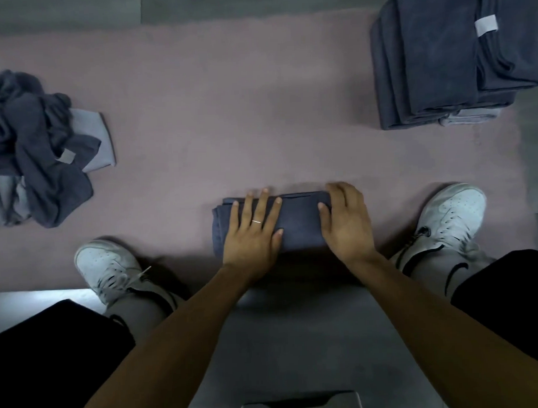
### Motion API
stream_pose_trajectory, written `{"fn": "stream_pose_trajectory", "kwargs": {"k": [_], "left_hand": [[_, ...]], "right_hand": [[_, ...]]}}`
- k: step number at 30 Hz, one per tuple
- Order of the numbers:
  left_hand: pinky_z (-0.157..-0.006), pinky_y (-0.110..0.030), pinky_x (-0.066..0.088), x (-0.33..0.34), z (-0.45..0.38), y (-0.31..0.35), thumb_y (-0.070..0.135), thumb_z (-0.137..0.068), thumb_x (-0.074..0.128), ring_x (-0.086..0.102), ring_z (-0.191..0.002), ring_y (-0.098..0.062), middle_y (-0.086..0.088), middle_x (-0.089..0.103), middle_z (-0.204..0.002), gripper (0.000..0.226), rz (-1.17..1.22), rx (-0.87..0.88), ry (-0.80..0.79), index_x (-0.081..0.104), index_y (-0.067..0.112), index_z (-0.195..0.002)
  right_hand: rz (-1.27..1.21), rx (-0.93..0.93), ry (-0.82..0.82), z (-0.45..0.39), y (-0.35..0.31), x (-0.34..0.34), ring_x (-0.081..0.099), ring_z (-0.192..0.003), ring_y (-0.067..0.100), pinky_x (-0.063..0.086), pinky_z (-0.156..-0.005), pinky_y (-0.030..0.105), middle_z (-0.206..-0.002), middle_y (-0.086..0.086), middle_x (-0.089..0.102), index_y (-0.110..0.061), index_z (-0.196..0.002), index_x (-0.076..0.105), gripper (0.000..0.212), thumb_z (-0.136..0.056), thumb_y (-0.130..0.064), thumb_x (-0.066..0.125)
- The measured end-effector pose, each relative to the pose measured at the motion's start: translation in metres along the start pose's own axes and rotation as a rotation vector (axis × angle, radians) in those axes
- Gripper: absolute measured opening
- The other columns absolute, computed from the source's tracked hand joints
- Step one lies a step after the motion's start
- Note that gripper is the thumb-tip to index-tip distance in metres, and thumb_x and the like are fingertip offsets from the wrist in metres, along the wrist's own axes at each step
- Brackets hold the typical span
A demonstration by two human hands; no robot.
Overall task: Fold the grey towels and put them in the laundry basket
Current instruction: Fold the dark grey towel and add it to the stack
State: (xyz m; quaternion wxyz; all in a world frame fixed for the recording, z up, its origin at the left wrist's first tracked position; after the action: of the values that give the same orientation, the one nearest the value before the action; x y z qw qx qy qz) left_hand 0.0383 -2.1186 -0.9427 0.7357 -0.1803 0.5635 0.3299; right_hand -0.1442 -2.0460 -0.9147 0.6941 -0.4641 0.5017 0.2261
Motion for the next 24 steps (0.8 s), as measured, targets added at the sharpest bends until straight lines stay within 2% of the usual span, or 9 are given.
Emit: {"fn": "stream_pose_trajectory", "kwargs": {"k": [2,4,6,8,13,16,18,21,24], "left_hand": [[-0.117,-0.054,0.010,0.002,-0.003,0.005,0.044,-0.096,0.030,0.021,-0.145,-0.038,-0.012,0.021,-0.159,0.063,-0.006,-0.021,-0.002,0.026,0.017,-0.152],[-0.117,-0.054,0.010,0.004,-0.005,0.005,0.045,-0.095,0.028,0.021,-0.145,-0.037,-0.012,0.020,-0.159,0.063,-0.013,-0.003,0.003,0.024,0.017,-0.152],[-0.117,-0.053,0.009,0.005,-0.006,-0.005,0.047,-0.096,0.028,0.020,-0.145,-0.037,-0.012,0.020,-0.159,0.064,-0.001,0.036,0.014,0.021,0.017,-0.152],[-0.117,-0.052,0.008,0.006,-0.005,-0.016,0.050,-0.097,0.028,0.021,-0.144,-0.038,-0.013,0.022,-0.159,0.064,0.007,0.077,0.029,0.022,0.017,-0.152],[-0.118,-0.050,0.007,-0.003,-0.001,-0.025,0.054,-0.098,0.025,0.020,-0.144,-0.036,-0.012,0.021,-0.159,0.066,0.046,0.024,-0.021,0.022,0.018,-0.152],[-0.120,-0.049,0.009,-0.010,0.001,-0.028,0.052,-0.099,0.021,0.018,-0.146,-0.031,-0.008,0.017,-0.161,0.063,0.108,0.047,-0.060,0.020,0.019,-0.153],[-0.120,-0.047,0.011,-0.019,-0.003,-0.032,0.052,-0.098,0.024,0.021,-0.145,-0.027,-0.006,0.022,-0.160,0.063,0.175,0.071,-0.066,0.023,0.021,-0.153],[-0.119,-0.042,0.017,-0.038,-0.019,-0.038,0.045,-0.092,0.044,0.032,-0.141,-0.024,-0.004,0.035,-0.154,0.065,0.311,0.099,-0.113,0.030,0.022,-0.151],[-0.114,-0.038,0.030,-0.054,-0.042,-0.038,0.032,-0.084,0.063,0.038,-0.135,-0.023,0.000,0.039,-0.150,0.072,0.416,0.047,-0.322,0.032,0.027,-0.149]], "right_hand": [[0.109,-0.262,-0.027,0.000,-0.008,0.002,0.048,-0.125,0.033,0.036,-0.108,0.044,-0.134,0.019,0.053,0.000,-0.129,0.054,0.044,-0.096,-0.026,0.042],[0.178,-0.395,-0.213,-0.001,-0.012,0.011,0.042,-0.133,0.033,0.023,-0.114,0.044,-0.141,0.018,0.049,-0.001,-0.136,0.050,0.053,-0.096,-0.032,0.034],[0.244,-0.364,-0.380,-0.003,-0.007,0.021,0.029,-0.142,0.030,0.014,-0.118,0.046,-0.152,0.014,0.037,-0.007,-0.146,0.036,0.062,-0.097,-0.042,0.026],[0.268,-0.287,-0.465,-0.007,-0.001,0.027,0.016,-0.147,0.028,0.008,-0.120,0.048,-0.159,0.008,0.022,-0.015,-0.152,0.022,0.067,-0.096,-0.051,0.020],[0.294,-0.255,-0.545,-0.020,-0.005,0.017,0.011,-0.147,0.025,0.011,-0.118,0.050,-0.159,0.003,0.015,-0.019,-0.153,0.015,0.073,-0.092,-0.060,0.010],[0.264,-0.235,-0.653,-0.025,-0.009,0.014,0.002,-0.148,0.022,0.009,-0.120,0.044,-0.161,-0.002,0.004,-0.021,-0.154,0.006,0.066,-0.099,-0.053,0.022],[0.216,-0.191,-0.740,-0.031,-0.011,0.008,0.001,-0.148,0.021,0.012,-0.121,0.040,-0.161,-0.003,0.000,-0.021,-0.155,0.005,0.064,-0.102,-0.046,0.031],[0.196,-0.196,-0.799,-0.045,-0.014,-0.001,0.017,-0.142,0.024,0.025,-0.117,0.039,-0.156,0.002,0.013,-0.016,-0.153,0.017,0.063,-0.100,-0.039,0.043],[0.201,-0.174,-0.818,-0.058,-0.022,-0.004,0.038,-0.125,0.025,0.039,-0.104,0.038,-0.142,0.006,0.032,-0.013,-0.141,0.039,0.056,-0.094,-0.038,0.056]]}}
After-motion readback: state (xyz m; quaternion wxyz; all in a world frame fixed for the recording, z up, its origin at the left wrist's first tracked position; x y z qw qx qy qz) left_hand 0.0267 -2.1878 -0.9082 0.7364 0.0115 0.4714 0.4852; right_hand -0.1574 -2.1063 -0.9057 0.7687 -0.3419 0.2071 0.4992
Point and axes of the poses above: each hand's wrist, its own z-axis away from the middle knuckle, its own x-axis out of the palm, y = z × x, the point moved 2 cm from there along -z, towards the middle knuckle
